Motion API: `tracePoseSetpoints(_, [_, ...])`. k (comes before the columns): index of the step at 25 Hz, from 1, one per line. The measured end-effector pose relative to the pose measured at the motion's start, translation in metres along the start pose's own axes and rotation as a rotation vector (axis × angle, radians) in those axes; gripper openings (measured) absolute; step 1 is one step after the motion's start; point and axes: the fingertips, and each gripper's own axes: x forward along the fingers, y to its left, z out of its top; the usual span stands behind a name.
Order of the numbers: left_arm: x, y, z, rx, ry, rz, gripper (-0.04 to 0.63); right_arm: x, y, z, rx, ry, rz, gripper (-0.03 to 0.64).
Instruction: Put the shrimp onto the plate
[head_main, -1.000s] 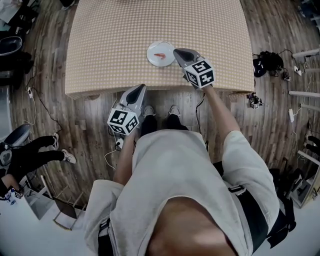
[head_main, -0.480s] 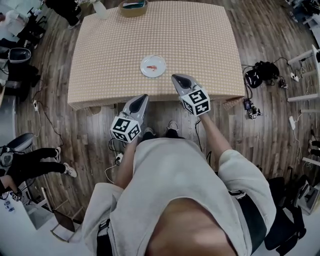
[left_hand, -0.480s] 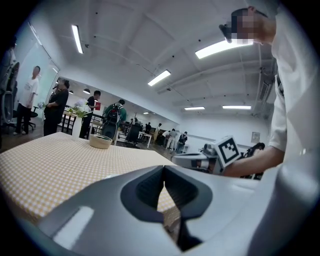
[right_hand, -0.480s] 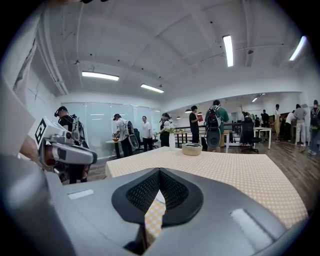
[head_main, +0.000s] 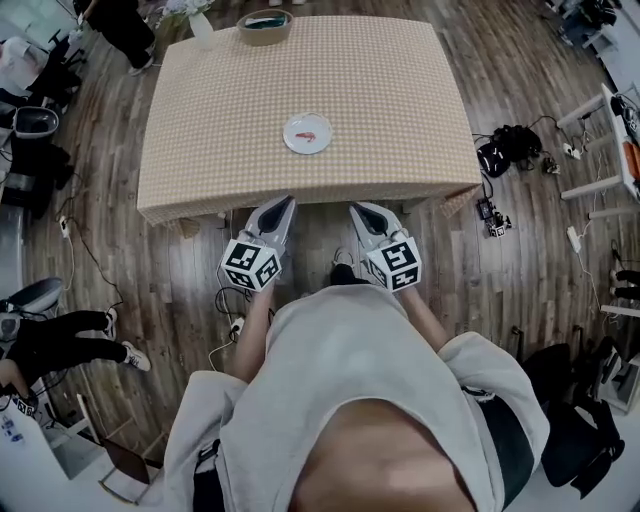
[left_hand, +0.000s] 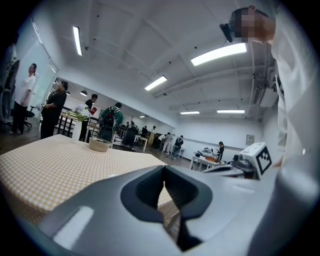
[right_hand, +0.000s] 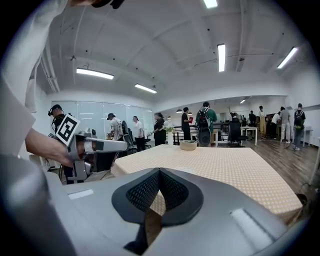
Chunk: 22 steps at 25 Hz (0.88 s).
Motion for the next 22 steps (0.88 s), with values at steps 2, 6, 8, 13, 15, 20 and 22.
tracePoseSetpoints(2, [-0.022, -0.003, -0.005, 0.008, 0.006, -0.003, 0.009, -0.013, 0.021, -0.007, 0.005, 0.008, -0.016, -0.002])
tracePoseSetpoints(6, [-0.062, -0.005, -0.013, 0.005, 0.013, -0.015, 0.009, -0.023, 0.059, -0.011, -0.004, 0.009, -0.042, -0.002])
tracePoseSetpoints(8, [-0.079, -0.009, -0.022, -0.008, 0.023, -0.025, 0.009, -0.027, 0.075, -0.015, -0.007, 0.012, -0.056, -0.002])
tracePoseSetpoints(13, [-0.116, -0.028, -0.043, -0.028, 0.036, -0.050, 0.009, -0.046, 0.106, -0.021, 0.004, 0.007, -0.087, -0.003])
tracePoseSetpoints(15, [-0.125, -0.034, -0.047, -0.036, 0.033, -0.056, 0.009, -0.051, 0.115, -0.021, 0.000, 0.002, -0.090, -0.003])
tracePoseSetpoints(20, [-0.139, -0.052, -0.056, -0.046, 0.027, -0.084, 0.009, -0.062, 0.131, -0.021, -0.008, -0.007, -0.099, -0.003])
tracePoseSetpoints(22, [-0.142, -0.058, -0.059, -0.046, 0.028, -0.092, 0.009, -0.064, 0.135, -0.021, -0.011, -0.012, -0.101, -0.003])
